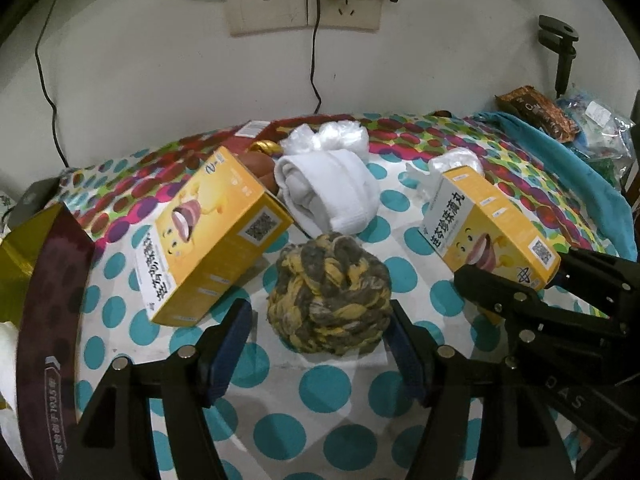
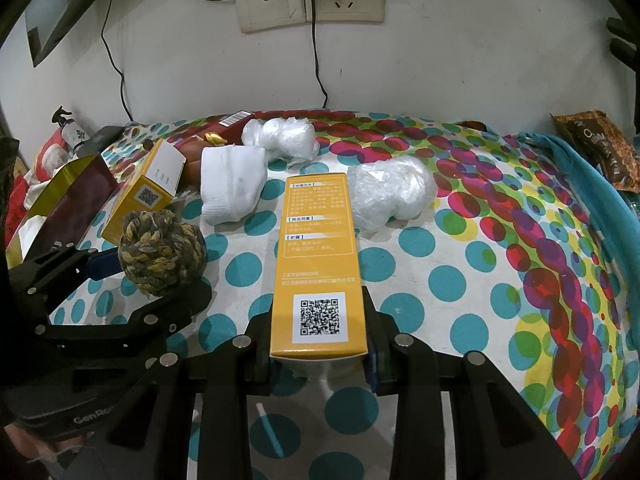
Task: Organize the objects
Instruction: 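Grasp the yellow-gray rope ball with the left tool while the right tool holds the box, then carry the rope ball into the gold tray and open the left tool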
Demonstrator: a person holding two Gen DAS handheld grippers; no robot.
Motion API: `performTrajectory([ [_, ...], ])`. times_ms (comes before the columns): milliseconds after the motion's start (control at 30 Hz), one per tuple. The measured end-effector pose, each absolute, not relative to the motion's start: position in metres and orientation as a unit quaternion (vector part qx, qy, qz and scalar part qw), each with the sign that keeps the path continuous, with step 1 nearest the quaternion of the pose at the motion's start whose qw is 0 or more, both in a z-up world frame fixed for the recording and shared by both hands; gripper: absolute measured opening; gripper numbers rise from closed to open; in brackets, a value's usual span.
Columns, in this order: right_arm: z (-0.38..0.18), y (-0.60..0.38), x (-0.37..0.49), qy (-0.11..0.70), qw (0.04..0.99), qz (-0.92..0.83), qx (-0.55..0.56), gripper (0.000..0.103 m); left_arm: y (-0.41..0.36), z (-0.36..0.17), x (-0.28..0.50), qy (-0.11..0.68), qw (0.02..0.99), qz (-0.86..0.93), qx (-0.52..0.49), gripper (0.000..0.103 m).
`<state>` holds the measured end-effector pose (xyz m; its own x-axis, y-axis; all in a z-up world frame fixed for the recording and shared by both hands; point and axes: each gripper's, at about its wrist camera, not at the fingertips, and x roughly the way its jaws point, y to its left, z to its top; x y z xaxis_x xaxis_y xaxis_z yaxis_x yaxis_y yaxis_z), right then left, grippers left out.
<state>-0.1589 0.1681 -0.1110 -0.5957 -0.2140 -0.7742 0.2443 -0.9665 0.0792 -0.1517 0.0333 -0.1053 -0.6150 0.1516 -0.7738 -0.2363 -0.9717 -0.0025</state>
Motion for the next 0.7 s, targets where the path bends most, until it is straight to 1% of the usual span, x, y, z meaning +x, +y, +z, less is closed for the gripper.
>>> performTrajectory([
  [67, -0.111, 0.168, -0.159, 0.018, 0.128, -0.893, 0.431, 0.032, 0.034, -0.104, -0.15, 0.053, 0.108, 0.899, -0.42, 0.063],
  [100, -0.111, 0.168, -0.159, 0.018, 0.128, -0.893, 0.431, 0.032, 0.036, -0.104, -0.15, 0.057, 0.113, 0.897, -0.423, 0.052],
  [233, -0.111, 0.168, -0.159, 0.018, 0.127, -0.893, 0.431, 0.03, 0.043, -0.104, -0.148, 0.079, 0.105, 0.897, -0.423, 0.052],
  [367, -0.11, 0.168, -0.159, 0.019, 0.126, -0.893, 0.431, 0.029, 0.043, -0.103, -0.146, 0.081, 0.098, 0.896, -0.425, 0.051],
  [700, -0.11, 0.165, -0.16, 0.029, 0.121, -0.894, 0.431, 0.029, 0.026, -0.085, -0.134, 0.06, 0.074, 0.901, -0.423, 0.051],
])
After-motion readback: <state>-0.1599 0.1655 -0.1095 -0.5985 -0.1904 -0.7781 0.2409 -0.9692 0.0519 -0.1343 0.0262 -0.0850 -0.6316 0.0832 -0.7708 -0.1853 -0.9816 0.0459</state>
